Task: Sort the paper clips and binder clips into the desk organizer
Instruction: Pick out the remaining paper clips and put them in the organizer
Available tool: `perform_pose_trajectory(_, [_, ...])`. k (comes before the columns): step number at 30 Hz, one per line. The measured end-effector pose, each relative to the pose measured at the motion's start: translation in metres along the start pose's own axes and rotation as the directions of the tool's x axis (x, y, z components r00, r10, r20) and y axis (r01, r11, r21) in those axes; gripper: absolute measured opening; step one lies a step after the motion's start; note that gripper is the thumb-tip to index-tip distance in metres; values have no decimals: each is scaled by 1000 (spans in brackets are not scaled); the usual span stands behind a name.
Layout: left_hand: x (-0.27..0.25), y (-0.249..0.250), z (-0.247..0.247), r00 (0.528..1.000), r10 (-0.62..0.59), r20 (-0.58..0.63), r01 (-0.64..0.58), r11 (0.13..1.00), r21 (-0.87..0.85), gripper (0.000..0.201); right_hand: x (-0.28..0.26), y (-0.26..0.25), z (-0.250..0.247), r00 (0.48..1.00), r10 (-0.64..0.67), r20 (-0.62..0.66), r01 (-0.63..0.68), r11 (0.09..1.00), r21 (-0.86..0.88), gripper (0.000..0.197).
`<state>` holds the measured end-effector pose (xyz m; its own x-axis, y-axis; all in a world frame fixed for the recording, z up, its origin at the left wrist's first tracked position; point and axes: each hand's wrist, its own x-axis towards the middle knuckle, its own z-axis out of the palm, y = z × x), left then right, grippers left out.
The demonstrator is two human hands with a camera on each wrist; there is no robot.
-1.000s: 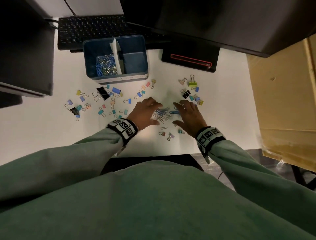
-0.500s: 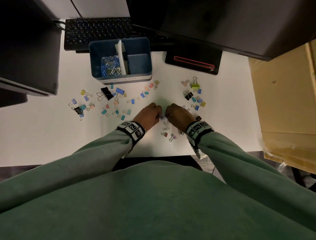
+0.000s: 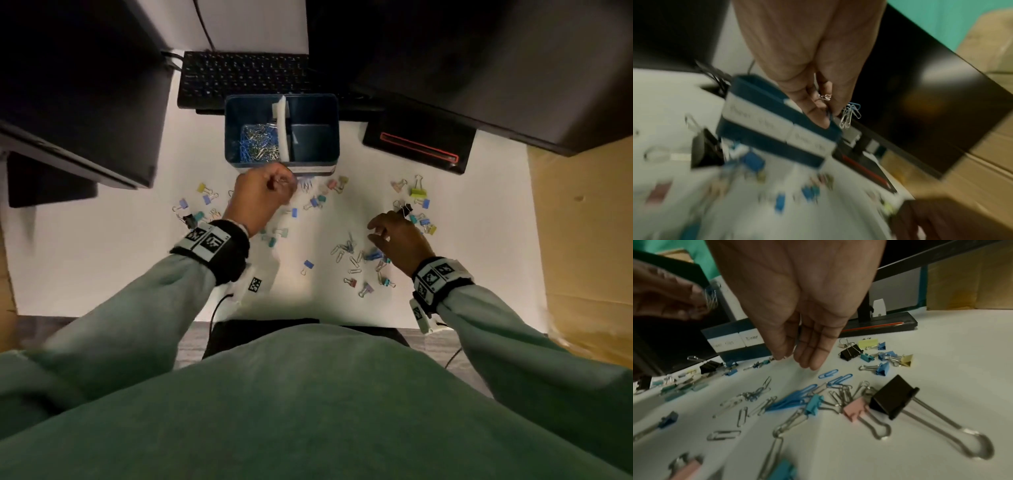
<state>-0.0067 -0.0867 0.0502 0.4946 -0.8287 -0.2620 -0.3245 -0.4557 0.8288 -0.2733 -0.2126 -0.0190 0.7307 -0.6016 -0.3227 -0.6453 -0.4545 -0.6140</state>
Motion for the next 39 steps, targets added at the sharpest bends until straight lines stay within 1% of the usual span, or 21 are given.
perform_pose_trajectory(3, [37,-4,-41,978,23,-206,2,993,121,6,-3,2,3,1000,-12,26,13,998,-55,15])
perform_pose_trajectory(5, [63,-12,-56,964,27,-264,49,959,279,6,-4,2,4,999,1,34,2,998,-68,14])
perform_pose_trajectory(7, [83,-19,-59,971,24,-239,89,889,450,9,-5,2,3,999,37,20,-35,993,-112,14])
perform_pose_trajectory(9, [91,-20,-52,984,4,-176,96,824,558,20,-6,3,1,996,87,-27,-91,982,-168,15])
perform_pose_trajectory(11, [84,-15,-34,984,79,-162,39,785,618,33,-8,6,-2,989,131,-74,-144,965,-217,15])
perform_pose_trajectory(13, [64,-6,-8,964,213,-160,-72,786,614,29,-10,6,-2,982,163,-94,-182,950,-254,16])
perform_pose_trajectory(14, [51,-3,8,959,255,-123,-136,795,592,23,-12,6,-2,980,172,-101,-193,943,-272,16])
perform_pose_trajectory(16, [19,-1,42,958,286,-2,-238,803,547,18,-17,4,-2,979,169,-112,-194,941,-276,20])
perform_pose_trajectory(17, [6,-2,58,959,278,44,-258,806,532,20,-19,2,-1,983,149,-103,-172,947,-271,23])
perform_pose_trajectory(20, [-14,-5,88,961,268,69,-263,806,531,39,-28,-2,9,998,26,65,-3,943,-334,34])
perform_pose_trajectory(22, [-13,-5,92,960,273,60,-266,824,501,42,-33,-1,17,988,-9,154,65,929,-364,31])
perform_pose_trajectory(24, [-5,-8,88,964,259,61,-257,848,463,37,-35,0,22,988,-23,153,78,928,-365,21])
perform_pose_trajectory(26, [4,-9,80,962,260,84,-269,844,463,38,-32,0,26,989,-21,143,72,931,-359,15])
perform_pose_trajectory(29, [12,-7,72,957,274,95,-287,843,456,47,-28,-1,25,991,-27,135,71,941,-332,15])
perform_pose_trajectory(31, [7,0,73,946,318,66,-310,826,470,53,-26,-3,24,996,-28,84,53,946,-318,18])
perform_pose_trajectory(32, [2,2,77,941,327,84,-326,816,477,54,-27,-6,23,999,-10,43,23,949,-315,22])
perform_pose_trajectory(33, [-5,3,82,938,317,143,-346,809,475,54,-29,-8,23,1000,19,14,-13,949,-315,30])
perform_pose_trajectory(34, [-12,2,90,929,282,241,-366,803,471,55,-31,-11,23,999,50,12,-43,944,-328,40])
perform_pose_trajectory(36, [-23,-7,107,875,184,449,-414,766,492,64,-35,-17,26,993,86,76,-48,913,-406,63])
perform_pose_trajectory(37, [-25,-14,115,844,153,515,-443,741,505,68,-37,-20,29,990,87,108,-31,899,-438,69])
perform_pose_trajectory(39, [-24,-22,126,818,131,560,-467,720,513,68,-37,-23,36,989,64,132,-1,904,-427,70])
